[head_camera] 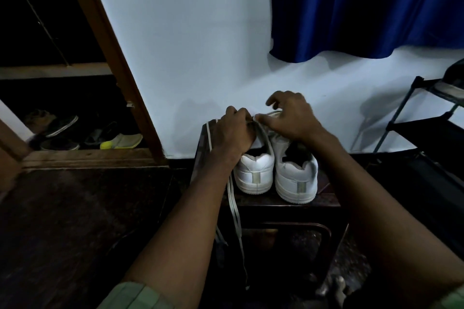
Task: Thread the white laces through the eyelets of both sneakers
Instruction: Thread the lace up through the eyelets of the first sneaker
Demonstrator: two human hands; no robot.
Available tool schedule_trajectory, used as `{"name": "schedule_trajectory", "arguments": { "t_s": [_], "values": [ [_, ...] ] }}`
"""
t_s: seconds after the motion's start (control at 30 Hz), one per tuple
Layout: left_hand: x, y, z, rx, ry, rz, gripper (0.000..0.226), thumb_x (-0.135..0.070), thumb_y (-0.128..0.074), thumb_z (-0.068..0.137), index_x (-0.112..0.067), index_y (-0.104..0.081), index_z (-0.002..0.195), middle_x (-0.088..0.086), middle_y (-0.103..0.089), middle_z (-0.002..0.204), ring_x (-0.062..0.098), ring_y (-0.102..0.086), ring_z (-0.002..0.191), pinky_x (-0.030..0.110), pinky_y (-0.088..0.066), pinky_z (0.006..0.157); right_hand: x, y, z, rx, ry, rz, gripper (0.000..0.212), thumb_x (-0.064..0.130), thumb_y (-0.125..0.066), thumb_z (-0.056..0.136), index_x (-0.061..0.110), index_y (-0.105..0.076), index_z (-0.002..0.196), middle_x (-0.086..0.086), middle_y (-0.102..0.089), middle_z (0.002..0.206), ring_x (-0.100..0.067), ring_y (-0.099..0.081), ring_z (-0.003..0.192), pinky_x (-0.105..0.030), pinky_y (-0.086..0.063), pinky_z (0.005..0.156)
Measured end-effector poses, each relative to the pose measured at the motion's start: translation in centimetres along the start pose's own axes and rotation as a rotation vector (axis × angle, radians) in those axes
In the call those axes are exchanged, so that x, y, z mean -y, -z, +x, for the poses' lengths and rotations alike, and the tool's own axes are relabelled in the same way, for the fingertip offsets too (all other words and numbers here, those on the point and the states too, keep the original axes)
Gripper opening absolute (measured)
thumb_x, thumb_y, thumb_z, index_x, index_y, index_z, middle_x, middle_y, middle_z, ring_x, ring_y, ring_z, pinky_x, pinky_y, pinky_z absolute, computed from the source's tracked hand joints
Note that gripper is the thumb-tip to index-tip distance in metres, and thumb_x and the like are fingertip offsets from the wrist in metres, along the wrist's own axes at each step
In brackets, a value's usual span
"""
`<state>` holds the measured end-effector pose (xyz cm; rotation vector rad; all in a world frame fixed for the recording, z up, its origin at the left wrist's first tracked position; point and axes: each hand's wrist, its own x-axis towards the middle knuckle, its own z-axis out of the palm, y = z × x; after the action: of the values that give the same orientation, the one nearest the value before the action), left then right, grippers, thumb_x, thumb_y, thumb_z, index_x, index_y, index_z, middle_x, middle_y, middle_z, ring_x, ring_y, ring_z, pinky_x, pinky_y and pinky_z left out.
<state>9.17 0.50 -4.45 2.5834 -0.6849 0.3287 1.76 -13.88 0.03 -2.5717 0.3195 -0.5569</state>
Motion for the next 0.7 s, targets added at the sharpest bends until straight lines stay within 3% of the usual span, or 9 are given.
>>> {"name": "schedule_trajectory", "arguments": {
  "t_s": [0.03,0.1,0.2,0.3,0.37,0.43,0.5,0.6,0.7],
  "values": [
    [0.0,0.1,0.0,-0.014,0.012,-0.008,0.026,-0.037,-0.056,0.099,-0.025,-0.068,0.12,0.007,-0.056,0.124,0.035,-0.065,0.106,0.039,-0.044,0.089,0.3,-0.2,-0.1,0.072,0.028,0.047,0.063,0.07,-0.062,0.069,0.022,-0.069,0.109,0.001,-0.071,0.101,-0.022,-0.064,0.099,-0.04,-0.053,0.088],
    [-0.1,0.2,0.0,-0.01,0.02,-0.026,0.024,-0.038,-0.058,0.099,-0.025,-0.069,0.115,0.007,-0.056,0.122,0.034,-0.065,0.105,0.039,-0.047,0.091,0.6,-0.8,-0.3,0.2,0.033,0.109,0.047,0.055,-0.07,0.079,0.022,-0.07,0.113,0.002,-0.073,0.104,-0.019,-0.065,0.098,-0.037,-0.053,0.089],
    [0.5,0.2,0.3,0.039,0.079,-0.187,0.019,-0.034,-0.06,0.099,-0.026,-0.072,0.111,0.005,-0.06,0.125,0.029,-0.065,0.107,0.033,-0.046,0.088,0.1,-1.5,-0.2,0.188,0.026,0.028,0.023,0.036,-0.066,0.091,0.017,-0.073,0.104,-0.004,-0.073,0.104,-0.026,-0.065,0.1,-0.039,-0.051,0.087],
    [1.4,0.3,0.6,0.008,0.172,-0.449,0.018,-0.031,-0.06,0.101,-0.025,-0.077,0.104,-0.006,-0.073,0.108,0.009,-0.064,0.094,0.025,-0.043,0.077,0.2,-1.4,0.0,0.195,-0.041,0.018,0.025,0.035,-0.061,0.09,0.015,-0.075,0.097,-0.009,-0.073,0.104,-0.033,-0.064,0.103,-0.044,-0.051,0.09],
    [1.6,0.3,0.6,0.034,0.307,-0.671,0.023,-0.03,-0.056,0.105,-0.02,-0.076,0.104,-0.005,-0.072,0.097,0.001,-0.061,0.078,0.018,-0.044,0.064,0.8,-0.9,-0.2,0.208,-0.101,0.081,0.036,0.042,-0.054,0.076,0.019,-0.075,0.093,-0.009,-0.074,0.104,-0.032,-0.065,0.103,-0.046,-0.052,0.092],
    [1.4,0.5,0.6,0.074,0.429,-0.997,0.025,-0.028,-0.057,0.103,-0.016,-0.075,0.091,0.003,-0.072,0.093,0.01,-0.066,0.083,0.017,-0.051,0.072,1.0,-0.6,-0.2,0.203,-0.137,0.126,0.043,0.041,-0.047,0.064,0.022,-0.075,0.09,-0.008,-0.075,0.104,-0.032,-0.066,0.103,-0.047,-0.053,0.094],
    [1.6,0.3,1.0,0.068,0.474,-1.161,0.032,-0.04,-0.061,0.094,-0.017,-0.072,0.074,0.004,-0.072,0.087,0.026,-0.068,0.091,0.032,-0.053,0.088,1.1,-0.7,-0.3,0.207,-0.155,0.129,0.048,0.04,-0.044,0.062,0.021,-0.077,0.092,-0.008,-0.075,0.104,-0.033,-0.066,0.103,-0.049,-0.052,0.096],
    [1.6,0.8,1.2,0.1,0.254,-0.896,0.037,-0.044,-0.063,0.095,-0.022,-0.063,0.065,-0.012,-0.062,0.067,0.014,-0.059,0.074,0.032,-0.046,0.079,1.2,-1.2,-0.2,0.202,-0.164,0.07,0.048,0.05,-0.045,0.071,0.021,-0.076,0.094,-0.008,-0.075,0.101,-0.033,-0.065,0.101,-0.047,-0.05,0.097],
    [1.2,1.0,1.3,0.046,0.014,-0.469,0.029,-0.044,-0.067,0.094,-0.03,-0.065,0.069,-0.013,-0.066,0.071,0.014,-0.065,0.079,0.03,-0.049,0.074,0.5,-2.3,0.2,0.157,-0.15,0.007,0.03,0.045,-0.056,0.093,0.021,-0.07,0.085,-0.008,-0.072,0.096,-0.034,-0.064,0.103,-0.042,-0.046,0.093]
  ]
}}
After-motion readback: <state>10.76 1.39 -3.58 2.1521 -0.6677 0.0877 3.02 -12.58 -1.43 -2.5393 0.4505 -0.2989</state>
